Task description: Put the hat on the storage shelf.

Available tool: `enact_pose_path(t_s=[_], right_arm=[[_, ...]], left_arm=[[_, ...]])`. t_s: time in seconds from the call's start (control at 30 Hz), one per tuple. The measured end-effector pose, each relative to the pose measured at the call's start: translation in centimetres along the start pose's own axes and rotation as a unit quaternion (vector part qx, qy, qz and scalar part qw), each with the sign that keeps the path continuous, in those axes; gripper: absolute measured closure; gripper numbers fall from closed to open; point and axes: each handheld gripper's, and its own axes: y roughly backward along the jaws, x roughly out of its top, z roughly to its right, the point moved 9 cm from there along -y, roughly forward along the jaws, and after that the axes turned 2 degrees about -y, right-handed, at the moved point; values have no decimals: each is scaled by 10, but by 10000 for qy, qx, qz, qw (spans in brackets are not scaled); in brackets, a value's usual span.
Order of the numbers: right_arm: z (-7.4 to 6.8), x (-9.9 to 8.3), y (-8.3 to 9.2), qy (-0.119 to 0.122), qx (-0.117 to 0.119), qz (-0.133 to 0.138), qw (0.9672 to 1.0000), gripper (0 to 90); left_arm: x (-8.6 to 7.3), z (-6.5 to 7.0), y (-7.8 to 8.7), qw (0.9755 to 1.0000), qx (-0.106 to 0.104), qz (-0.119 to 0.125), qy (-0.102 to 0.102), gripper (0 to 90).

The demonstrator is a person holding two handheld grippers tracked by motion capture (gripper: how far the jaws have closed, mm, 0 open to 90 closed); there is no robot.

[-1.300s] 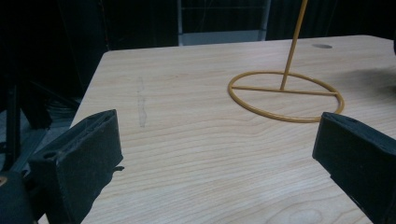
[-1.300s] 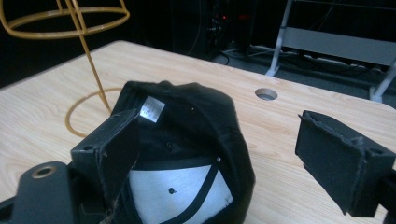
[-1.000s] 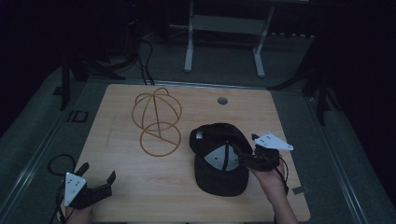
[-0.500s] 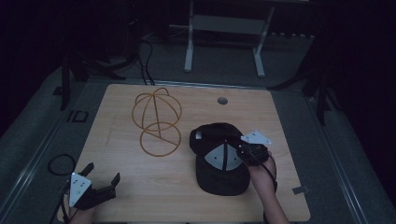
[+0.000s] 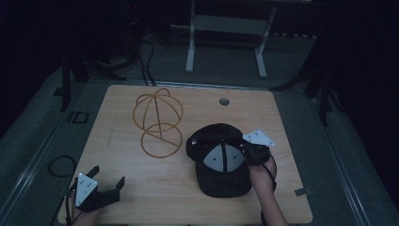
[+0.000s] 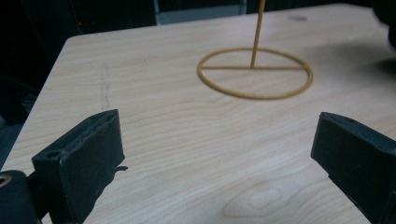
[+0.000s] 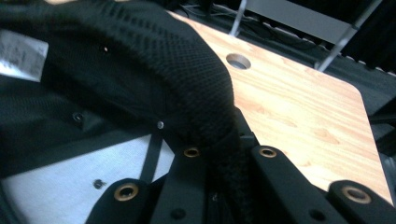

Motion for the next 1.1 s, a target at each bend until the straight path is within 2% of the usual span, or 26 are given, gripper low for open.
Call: enact_pose_path(t_s=[0.1,0.17,0.2,0.27,0.3,0.33,0.37,0.4,0.43,0.5,0.53,0.6,0.63,0.73,0.8,0.9,1.0,1.07,1.1], right_arm=[[1,6,4,-84,97,97,9999,885],[1,12,8,-161,155,173,9996,885],[1,20,15,-190,210,291,9992,886],[1,25,20,-179,208,376,9989,885],[0,29,24,-178,221,438,9986,885],[0,37,31,-137,209,534,9983,886],[0,37,31,-137,209,534,9983,886],[1,45,36,-162,252,622,9976,886],[1,45,36,-162,252,622,9976,886],[2,53,42,-127,230,733,9970,886],[2,56,45,-127,232,777,9966,886],[2,67,55,-92,243,937,9953,886],[2,67,55,-92,243,937,9953,886],[2,79,65,-47,288,1092,9936,886],[2,84,70,-84,345,1177,9924,886],[-1,88,76,-116,448,1257,9910,886],[-8,93,84,-102,578,1378,9887,885],[-17,95,90,-37,692,1464,9868,885],[-17,95,90,-37,692,1464,9868,885]], left_arm=[[1,5,-1,9999,-106,-16,29,25],[1,10,-1,9994,-257,-90,224,23],[1,14,-1,9984,-401,-188,346,14],[2,25,-2,9967,-616,-348,393,14],[3,32,-2,9953,-759,-389,466,14],[7,45,-3,9927,-1002,-461,493,14],[7,45,-3,9927,-1002,-461,493,14],[12,58,-3,9925,-1106,-427,288,14],[12,58,-3,9925,-1106,-427,288,14],[17,68,-4,9915,-1222,-440,124,15],[20,75,-5,9896,-1364,-434,110,15],[25,87,-7,9875,-1520,-413,84,15],[27,92,-7,9866,-1580,-410,60,15],[37,107,-10,9852,-1681,-341,-67,15],[45,115,-13,9839,-1764,-281,-46,15],[59,123,-17,9833,-1812,-173,-28,16],[72,134,-21,9818,-1891,-135,-79,16],[82,145,-24,9800,-1979,-105,-174,16],[82,145,-24,9800,-1979,-105,-174,16]])
